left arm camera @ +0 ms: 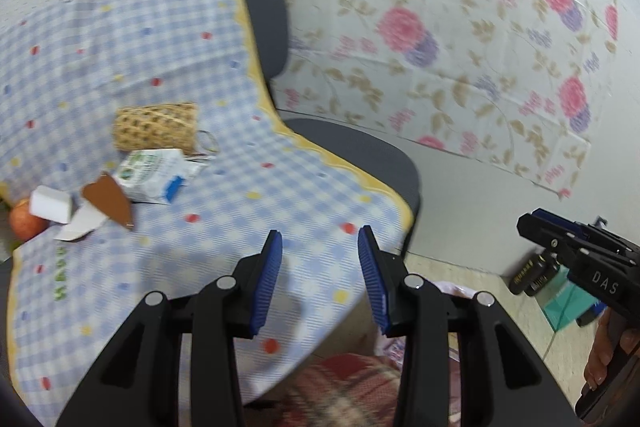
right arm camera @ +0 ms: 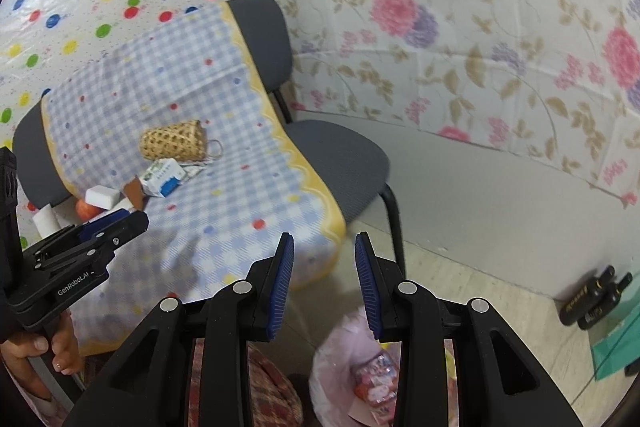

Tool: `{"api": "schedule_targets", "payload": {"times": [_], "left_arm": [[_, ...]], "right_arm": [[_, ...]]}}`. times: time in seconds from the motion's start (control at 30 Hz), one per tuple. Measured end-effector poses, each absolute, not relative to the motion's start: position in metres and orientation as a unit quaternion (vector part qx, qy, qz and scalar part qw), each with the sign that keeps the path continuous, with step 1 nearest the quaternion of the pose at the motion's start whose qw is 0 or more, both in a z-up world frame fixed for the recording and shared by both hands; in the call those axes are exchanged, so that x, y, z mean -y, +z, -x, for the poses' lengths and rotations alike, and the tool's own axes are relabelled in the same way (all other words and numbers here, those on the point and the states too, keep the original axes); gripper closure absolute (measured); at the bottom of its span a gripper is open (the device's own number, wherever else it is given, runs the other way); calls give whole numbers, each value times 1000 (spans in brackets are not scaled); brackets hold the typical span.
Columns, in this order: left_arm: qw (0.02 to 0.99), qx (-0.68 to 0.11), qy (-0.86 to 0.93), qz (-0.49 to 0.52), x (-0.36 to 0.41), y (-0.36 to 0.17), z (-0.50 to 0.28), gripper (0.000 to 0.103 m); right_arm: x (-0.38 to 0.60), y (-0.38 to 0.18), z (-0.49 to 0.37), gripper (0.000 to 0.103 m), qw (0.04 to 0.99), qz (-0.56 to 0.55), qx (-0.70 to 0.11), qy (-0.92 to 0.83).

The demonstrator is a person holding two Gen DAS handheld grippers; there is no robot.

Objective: Collect trash
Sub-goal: 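Move both grippers back over the items on the chair, then grasp the white tissue with the left gripper while the right gripper grasps the brown leather piece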

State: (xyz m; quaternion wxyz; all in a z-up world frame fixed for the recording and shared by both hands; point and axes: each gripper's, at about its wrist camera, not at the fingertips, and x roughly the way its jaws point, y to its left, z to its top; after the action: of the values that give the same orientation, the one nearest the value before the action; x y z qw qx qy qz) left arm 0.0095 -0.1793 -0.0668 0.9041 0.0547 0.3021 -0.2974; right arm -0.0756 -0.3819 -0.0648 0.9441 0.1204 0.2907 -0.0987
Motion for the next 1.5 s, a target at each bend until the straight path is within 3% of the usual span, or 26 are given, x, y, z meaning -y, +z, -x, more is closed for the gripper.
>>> {"api": "schedule_targets", "payload": {"times": [0.8,0.93,1.13,1.3,1.5], "left_arm": [[943,-304,-131,-6,41,-40,-103,59],[948,-300,-106,-3,21,-34,-121,54],[949,-310,-61,-3,-10,-42,-147,53],[943,-331,-30,12,-35,-64,-168,48],[930,-365,-4,41,-52,-96,-197,46]], "right_arm": [[268,-5,-69,68,960,-68,-268,43],[252,1,-99,68,959,-65,-268,64],[233,-7,-145,67,953,-65,-283,87],[226,-27,-174,54,948,-64,-298,96],[219,-59,-202,54,937,-63,-329,97]]}}
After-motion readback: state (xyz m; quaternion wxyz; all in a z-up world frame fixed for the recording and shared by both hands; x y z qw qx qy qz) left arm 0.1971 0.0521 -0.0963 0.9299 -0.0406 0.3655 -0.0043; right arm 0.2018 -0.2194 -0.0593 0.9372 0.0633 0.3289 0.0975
